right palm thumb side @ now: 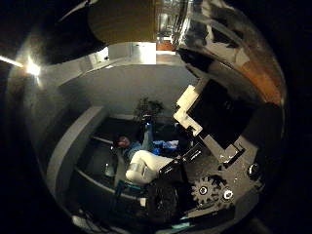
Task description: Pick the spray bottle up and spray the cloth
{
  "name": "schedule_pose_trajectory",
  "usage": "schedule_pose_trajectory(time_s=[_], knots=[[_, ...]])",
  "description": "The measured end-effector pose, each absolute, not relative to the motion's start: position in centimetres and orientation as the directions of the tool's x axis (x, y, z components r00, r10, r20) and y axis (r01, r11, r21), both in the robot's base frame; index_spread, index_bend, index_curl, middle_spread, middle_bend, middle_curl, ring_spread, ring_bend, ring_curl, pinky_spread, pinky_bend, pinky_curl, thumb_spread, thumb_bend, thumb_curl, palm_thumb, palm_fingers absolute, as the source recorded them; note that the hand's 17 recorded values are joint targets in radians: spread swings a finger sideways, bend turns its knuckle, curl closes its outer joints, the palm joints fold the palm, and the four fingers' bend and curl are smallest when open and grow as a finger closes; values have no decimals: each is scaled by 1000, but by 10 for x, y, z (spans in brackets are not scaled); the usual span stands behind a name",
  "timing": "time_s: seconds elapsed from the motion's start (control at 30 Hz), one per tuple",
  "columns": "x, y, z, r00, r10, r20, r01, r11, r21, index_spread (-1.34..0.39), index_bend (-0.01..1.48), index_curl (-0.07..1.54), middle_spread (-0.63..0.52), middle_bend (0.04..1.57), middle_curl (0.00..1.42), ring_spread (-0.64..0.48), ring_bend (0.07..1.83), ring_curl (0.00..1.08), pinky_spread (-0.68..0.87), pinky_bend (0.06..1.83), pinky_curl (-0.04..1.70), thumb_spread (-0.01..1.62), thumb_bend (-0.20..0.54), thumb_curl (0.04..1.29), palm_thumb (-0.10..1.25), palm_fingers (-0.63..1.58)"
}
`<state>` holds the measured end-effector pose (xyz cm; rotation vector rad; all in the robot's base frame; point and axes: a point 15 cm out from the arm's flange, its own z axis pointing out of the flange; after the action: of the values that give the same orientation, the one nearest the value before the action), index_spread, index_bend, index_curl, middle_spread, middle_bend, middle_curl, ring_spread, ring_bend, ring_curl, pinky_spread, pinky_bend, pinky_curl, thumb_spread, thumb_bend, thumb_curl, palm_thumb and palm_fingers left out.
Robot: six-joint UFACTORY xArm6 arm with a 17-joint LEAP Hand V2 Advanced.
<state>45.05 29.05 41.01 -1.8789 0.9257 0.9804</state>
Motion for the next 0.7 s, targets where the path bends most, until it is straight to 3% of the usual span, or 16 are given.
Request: schedule_pose_trajectory(time_s=[0.17, 0.7], knots=[[459, 308, 384, 453, -220, -864, -861, -359, -360, -187, 1160, 607, -98, 1298, 560, -157, 1430, 525, -220, 1096, 919, 1020, -13, 696, 1072, 1250], [511, 302, 279, 443, -338, -830, -889, -281, -360, -179, 1158, 611, -83, 1299, 559, -151, 1431, 524, -215, 1092, 926, 1005, -13, 704, 1056, 1250]])
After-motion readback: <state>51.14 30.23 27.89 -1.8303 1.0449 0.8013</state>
